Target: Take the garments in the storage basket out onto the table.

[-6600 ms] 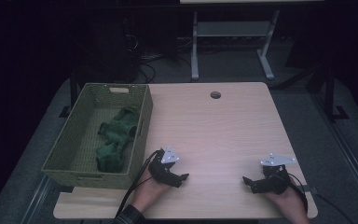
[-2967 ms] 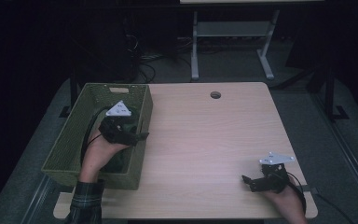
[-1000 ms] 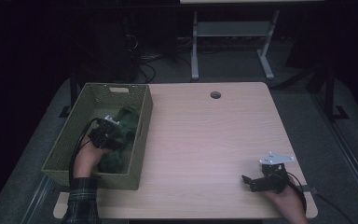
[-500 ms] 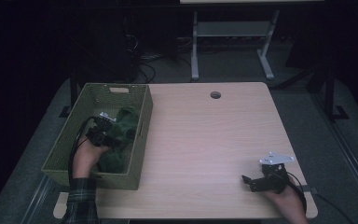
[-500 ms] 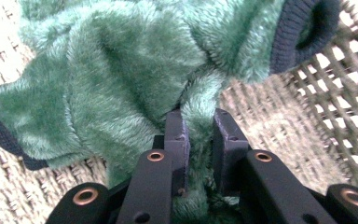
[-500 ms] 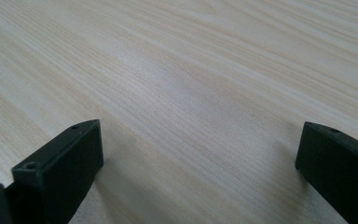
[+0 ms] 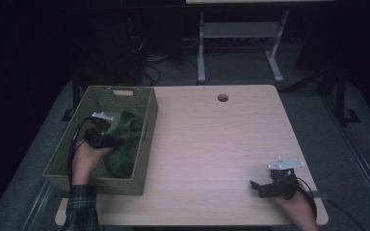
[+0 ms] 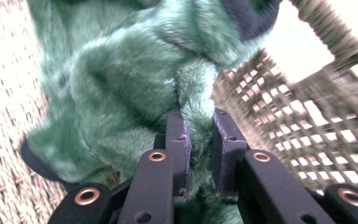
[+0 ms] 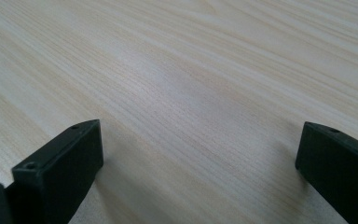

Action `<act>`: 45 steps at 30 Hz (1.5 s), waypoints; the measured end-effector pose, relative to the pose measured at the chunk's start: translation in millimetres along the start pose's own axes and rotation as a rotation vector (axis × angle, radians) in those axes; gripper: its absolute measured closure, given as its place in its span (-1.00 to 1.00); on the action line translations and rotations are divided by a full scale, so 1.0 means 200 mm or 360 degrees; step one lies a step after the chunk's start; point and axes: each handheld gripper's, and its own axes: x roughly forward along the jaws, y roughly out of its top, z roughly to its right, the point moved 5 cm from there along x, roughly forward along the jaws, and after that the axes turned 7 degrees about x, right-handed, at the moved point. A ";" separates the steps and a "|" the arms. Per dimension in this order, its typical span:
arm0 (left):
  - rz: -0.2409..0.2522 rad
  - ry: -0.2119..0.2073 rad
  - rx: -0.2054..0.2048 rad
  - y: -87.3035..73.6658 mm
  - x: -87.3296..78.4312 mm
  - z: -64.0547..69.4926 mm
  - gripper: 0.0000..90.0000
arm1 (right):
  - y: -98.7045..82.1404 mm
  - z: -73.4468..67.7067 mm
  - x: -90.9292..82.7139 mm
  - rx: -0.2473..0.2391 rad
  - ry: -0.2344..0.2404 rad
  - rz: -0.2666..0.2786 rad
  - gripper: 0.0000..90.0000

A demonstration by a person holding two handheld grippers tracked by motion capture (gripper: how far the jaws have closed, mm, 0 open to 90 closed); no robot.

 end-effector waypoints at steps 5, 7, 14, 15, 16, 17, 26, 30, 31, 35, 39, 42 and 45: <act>0.0108 -0.0013 0.0010 0.04 -0.06 0.02 0.75 | 0.00 0.00 0.00 -0.0001 0.0000 0.0001 -0.99; 0.0138 -0.0015 0.0011 0.04 -0.08 0.03 0.75 | 0.00 0.00 0.00 -0.0001 0.0000 0.0001 -0.99; 0.0223 -0.0020 0.0010 0.06 -0.14 0.04 0.76 | 0.00 0.00 0.00 0.0000 0.0000 0.0000 -0.99; 0.0233 -0.0012 0.0011 0.06 -0.15 0.04 0.76 | 0.00 0.00 0.00 0.0000 0.0000 0.0000 -0.99; 0.0244 -0.0009 0.0011 0.06 -0.16 0.03 0.76 | 0.00 0.00 0.00 0.0000 0.0000 0.0000 -0.99; 0.0258 -0.0002 0.0012 0.07 -0.17 0.03 0.76 | 0.00 0.00 0.00 0.0000 0.0000 0.0001 -0.99; 0.0370 -0.0012 0.0034 0.12 -0.28 0.04 0.77 | 0.00 0.00 0.00 -0.0001 0.0000 0.0001 -0.99; 0.0438 -0.0019 0.0033 0.16 -0.34 0.04 0.77 | 0.00 0.00 0.00 -0.0001 0.0000 0.0001 -0.99; 0.0447 -0.0019 0.0036 0.17 -0.36 0.04 0.77 | 0.00 0.00 0.00 -0.0001 -0.0001 0.0001 -0.99; 0.0492 -0.0025 0.0053 0.21 -0.42 0.04 0.77 | 0.00 0.00 0.00 -0.0001 0.0000 0.0000 -0.99; 0.0542 -0.0015 0.0065 0.24 -0.48 0.04 0.78 | 0.00 0.00 0.00 0.0000 -0.0001 0.0001 -0.99; 0.0581 -0.0011 0.0071 0.27 -0.52 0.05 0.78 | 0.00 0.00 0.00 0.0000 -0.0001 0.0001 -0.99; 0.0621 -0.0008 0.0076 0.30 -0.57 0.05 0.79 | 0.00 0.00 0.00 0.0001 -0.0001 0.0001 -0.99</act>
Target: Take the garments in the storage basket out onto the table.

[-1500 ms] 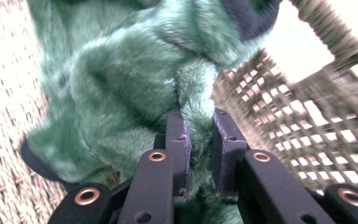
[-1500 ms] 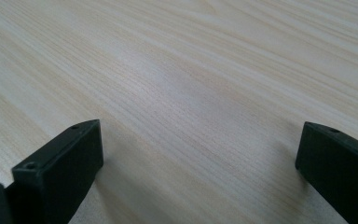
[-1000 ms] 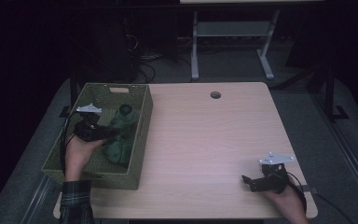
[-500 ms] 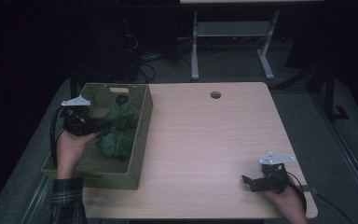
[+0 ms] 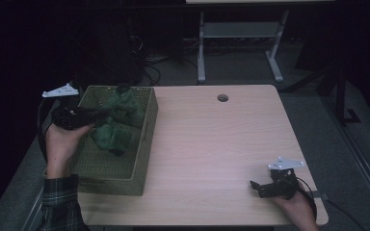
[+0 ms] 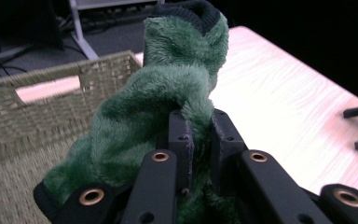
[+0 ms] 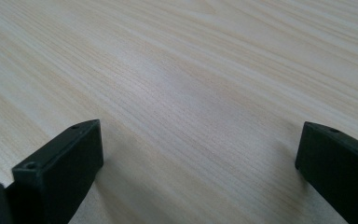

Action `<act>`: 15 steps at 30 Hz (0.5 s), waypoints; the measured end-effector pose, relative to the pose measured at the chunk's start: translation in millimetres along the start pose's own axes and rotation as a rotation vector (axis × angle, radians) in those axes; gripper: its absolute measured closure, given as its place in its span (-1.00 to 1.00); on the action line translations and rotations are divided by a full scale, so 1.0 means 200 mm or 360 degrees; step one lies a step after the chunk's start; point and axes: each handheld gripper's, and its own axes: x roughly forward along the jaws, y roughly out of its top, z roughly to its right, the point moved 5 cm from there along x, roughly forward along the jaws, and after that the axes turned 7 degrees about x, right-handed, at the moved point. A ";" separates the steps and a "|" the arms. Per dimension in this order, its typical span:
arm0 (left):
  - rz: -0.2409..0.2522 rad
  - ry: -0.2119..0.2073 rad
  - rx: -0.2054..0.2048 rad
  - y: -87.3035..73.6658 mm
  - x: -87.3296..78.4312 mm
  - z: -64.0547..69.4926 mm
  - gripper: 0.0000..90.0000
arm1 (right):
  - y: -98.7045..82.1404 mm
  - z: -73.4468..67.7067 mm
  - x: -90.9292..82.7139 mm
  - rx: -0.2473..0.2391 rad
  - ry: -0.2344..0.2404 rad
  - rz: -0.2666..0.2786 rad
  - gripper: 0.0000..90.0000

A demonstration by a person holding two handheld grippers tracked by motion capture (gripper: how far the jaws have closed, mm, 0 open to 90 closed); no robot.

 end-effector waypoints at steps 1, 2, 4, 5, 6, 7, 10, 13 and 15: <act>0.0006 -0.0003 0.0008 0.01 -0.01 0.00 0.79 | 0.00 0.00 0.00 0.0000 0.0000 0.0000 -0.99; 0.0018 -0.0005 0.0016 0.03 -0.02 0.01 0.79 | 0.00 0.00 0.00 0.0000 0.0000 0.0000 -0.99; 0.0036 -0.0006 0.0034 0.07 -0.03 0.02 0.79 | 0.00 0.00 0.00 0.0001 0.0000 0.0001 -0.99; 0.0048 -0.0004 0.0040 0.09 -0.04 0.03 0.80 | 0.00 0.00 0.00 0.0000 0.0000 0.0000 -0.99; 0.0051 -0.0002 0.0050 0.11 -0.04 0.03 0.80 | 0.00 0.00 0.00 0.0000 0.0000 0.0000 -0.99; 0.0061 -0.0003 0.0055 0.13 -0.05 0.04 0.79 | 0.00 0.00 0.00 0.0001 0.0000 0.0000 -0.99; 0.0081 -0.0008 0.0081 0.19 -0.07 0.06 0.80 | 0.00 0.00 0.00 0.0000 0.0000 0.0000 -0.99; 0.0111 -0.0010 0.0114 0.25 -0.08 0.09 0.80 | 0.00 0.00 0.00 0.0001 0.0000 0.0001 -0.99; 0.0135 -0.0030 0.0129 0.29 -0.09 0.11 0.80 | 0.00 0.00 0.00 0.0001 0.0000 0.0001 -0.99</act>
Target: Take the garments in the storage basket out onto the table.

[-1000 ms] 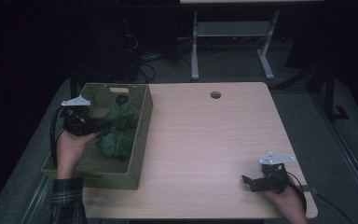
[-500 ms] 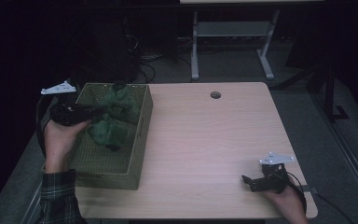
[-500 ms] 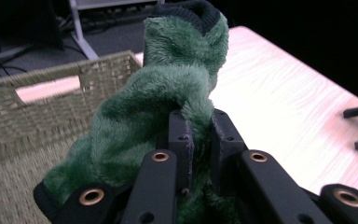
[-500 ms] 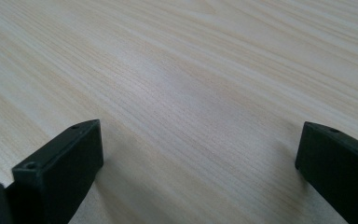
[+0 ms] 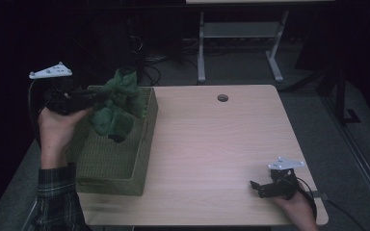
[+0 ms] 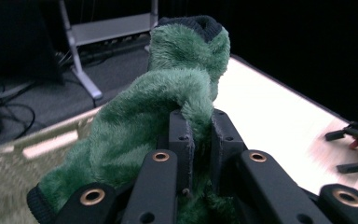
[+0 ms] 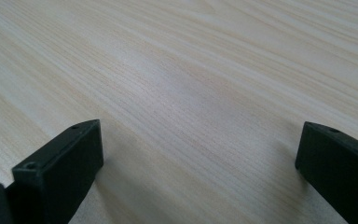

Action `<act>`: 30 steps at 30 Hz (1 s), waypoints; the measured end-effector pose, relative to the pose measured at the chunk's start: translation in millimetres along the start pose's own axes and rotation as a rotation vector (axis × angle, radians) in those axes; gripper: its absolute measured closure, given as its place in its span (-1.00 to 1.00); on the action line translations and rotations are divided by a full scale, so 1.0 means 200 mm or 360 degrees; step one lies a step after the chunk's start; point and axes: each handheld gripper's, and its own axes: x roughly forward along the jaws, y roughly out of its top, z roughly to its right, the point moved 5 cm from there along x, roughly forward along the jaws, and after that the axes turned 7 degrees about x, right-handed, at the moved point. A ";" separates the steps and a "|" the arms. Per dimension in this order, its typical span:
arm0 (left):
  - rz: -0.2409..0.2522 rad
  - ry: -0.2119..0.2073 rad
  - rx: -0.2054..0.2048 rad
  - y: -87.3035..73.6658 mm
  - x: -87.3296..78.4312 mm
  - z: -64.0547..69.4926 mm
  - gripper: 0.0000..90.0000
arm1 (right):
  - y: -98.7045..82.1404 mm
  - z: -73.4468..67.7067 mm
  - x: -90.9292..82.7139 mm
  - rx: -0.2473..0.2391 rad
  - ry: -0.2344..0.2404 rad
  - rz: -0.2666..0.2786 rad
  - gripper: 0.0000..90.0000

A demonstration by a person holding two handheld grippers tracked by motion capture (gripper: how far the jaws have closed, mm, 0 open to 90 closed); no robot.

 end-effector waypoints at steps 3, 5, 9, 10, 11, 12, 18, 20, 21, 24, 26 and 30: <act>0.0029 -0.0036 0.0017 0.04 0.01 0.03 0.80 | 0.00 0.00 0.00 0.0000 0.0000 0.0000 -0.99; 0.0035 -0.0062 0.0015 0.05 0.03 0.04 0.80 | 0.00 0.00 0.00 0.0001 0.0000 -0.0001 -0.99; 0.0050 -0.0097 0.0028 0.08 0.08 0.08 0.80 | 0.00 0.00 0.00 -0.0002 0.0000 0.0000 -0.99; 0.0058 -0.0113 0.0027 0.09 0.10 0.10 0.80 | 0.00 0.00 0.00 -0.0002 0.0000 -0.0001 -0.99; 0.0062 -0.0123 0.0028 0.09 0.11 0.10 0.80 | 0.00 0.00 0.00 -0.0002 0.0001 -0.0001 -0.99; 0.0069 -0.0134 0.0028 0.10 0.12 0.12 0.80 | 0.00 0.00 0.00 -0.0002 0.0000 0.0000 -0.99; 0.0096 -0.0197 0.0039 0.13 0.21 0.20 0.80 | 0.00 0.00 0.00 -0.0002 0.0000 -0.0001 -0.99; 0.0105 -0.0217 0.0048 0.13 0.25 0.24 0.80 | 0.00 0.00 0.00 -0.0003 0.0001 -0.0002 -0.99; 0.0112 -0.0227 0.0054 0.14 0.27 0.26 0.80 | 0.00 0.00 0.00 -0.0003 0.0001 -0.0002 -0.99; 0.0113 -0.0246 0.0057 0.14 0.33 0.31 0.80 | 0.00 0.00 0.00 0.0001 0.0001 -0.0001 -0.99; 0.0118 -0.0260 0.0057 0.15 0.37 0.35 0.80 | 0.00 0.00 0.00 0.0001 0.0001 -0.0002 -0.99; 0.0116 -0.0284 0.0064 0.15 0.44 0.41 0.79 | 0.00 0.00 0.00 0.0001 0.0002 -0.0002 -0.99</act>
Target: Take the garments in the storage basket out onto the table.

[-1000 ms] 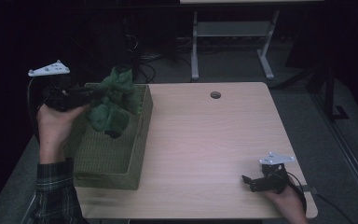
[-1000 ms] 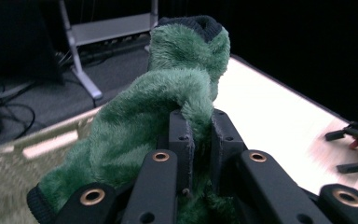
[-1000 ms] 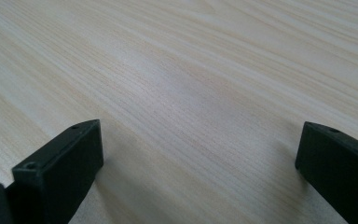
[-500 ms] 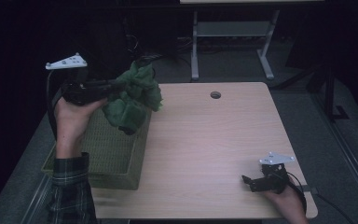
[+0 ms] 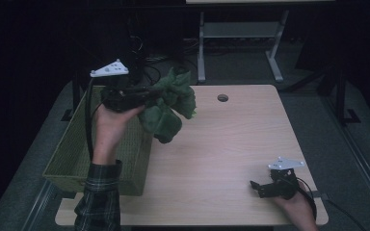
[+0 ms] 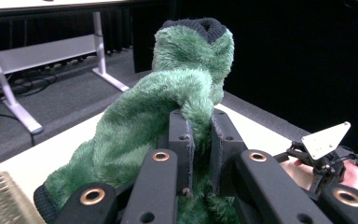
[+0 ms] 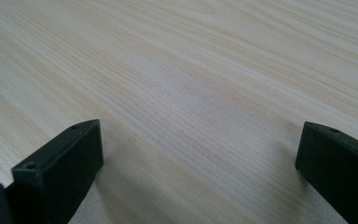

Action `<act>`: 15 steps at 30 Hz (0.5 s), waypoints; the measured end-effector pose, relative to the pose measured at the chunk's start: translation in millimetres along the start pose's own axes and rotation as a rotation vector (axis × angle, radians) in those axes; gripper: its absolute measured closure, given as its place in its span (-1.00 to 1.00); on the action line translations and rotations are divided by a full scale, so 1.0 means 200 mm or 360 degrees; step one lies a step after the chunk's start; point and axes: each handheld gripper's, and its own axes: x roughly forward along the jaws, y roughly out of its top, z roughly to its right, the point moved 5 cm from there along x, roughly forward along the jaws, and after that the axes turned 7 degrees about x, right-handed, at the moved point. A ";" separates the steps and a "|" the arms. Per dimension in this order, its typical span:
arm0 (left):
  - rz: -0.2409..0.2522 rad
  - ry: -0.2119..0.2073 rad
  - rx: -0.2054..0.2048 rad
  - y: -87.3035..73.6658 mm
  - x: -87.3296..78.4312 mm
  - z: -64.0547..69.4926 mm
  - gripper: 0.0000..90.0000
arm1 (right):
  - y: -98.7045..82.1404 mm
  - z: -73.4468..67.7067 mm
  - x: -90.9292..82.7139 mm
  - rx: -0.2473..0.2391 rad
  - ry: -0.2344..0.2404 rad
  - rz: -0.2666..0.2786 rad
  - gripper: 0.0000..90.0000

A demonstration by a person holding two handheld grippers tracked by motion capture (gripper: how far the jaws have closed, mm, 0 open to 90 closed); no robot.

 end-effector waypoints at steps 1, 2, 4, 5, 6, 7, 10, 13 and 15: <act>0.0003 -0.0006 0.0004 0.00 0.02 0.01 0.79 | 0.00 0.00 0.00 0.0000 0.0000 0.0000 -0.99; 0.0006 -0.0013 0.0002 -0.01 0.04 0.02 0.79 | 0.00 0.00 0.00 0.0003 -0.0001 0.0000 -0.99; 0.0004 -0.0020 0.0003 -0.02 0.08 0.05 0.79 | 0.00 0.00 0.00 0.0003 -0.0001 0.0000 -0.99; 0.0006 -0.0025 -0.0002 -0.02 0.10 0.05 0.80 | 0.00 0.00 0.00 0.0002 -0.0001 0.0000 -0.99; 0.0001 -0.0031 0.0000 -0.02 0.12 0.06 0.79 | 0.00 0.00 0.00 0.0003 -0.0002 0.0000 -0.99; -0.0005 -0.0039 0.0008 -0.03 0.14 0.07 0.79 | 0.00 0.00 0.00 -0.0002 -0.0002 0.0002 -0.99; -0.0005 -0.0065 0.0012 -0.04 0.20 0.11 0.79 | 0.00 0.00 0.00 -0.0001 -0.0002 0.0001 -0.99; -0.0012 -0.0080 0.0014 -0.05 0.25 0.14 0.79 | 0.00 0.00 0.00 0.0004 -0.0004 -0.0003 -0.99; -0.0008 -0.0094 0.0006 -0.07 0.29 0.17 0.80 | 0.00 0.00 0.00 0.0004 -0.0004 -0.0002 -0.99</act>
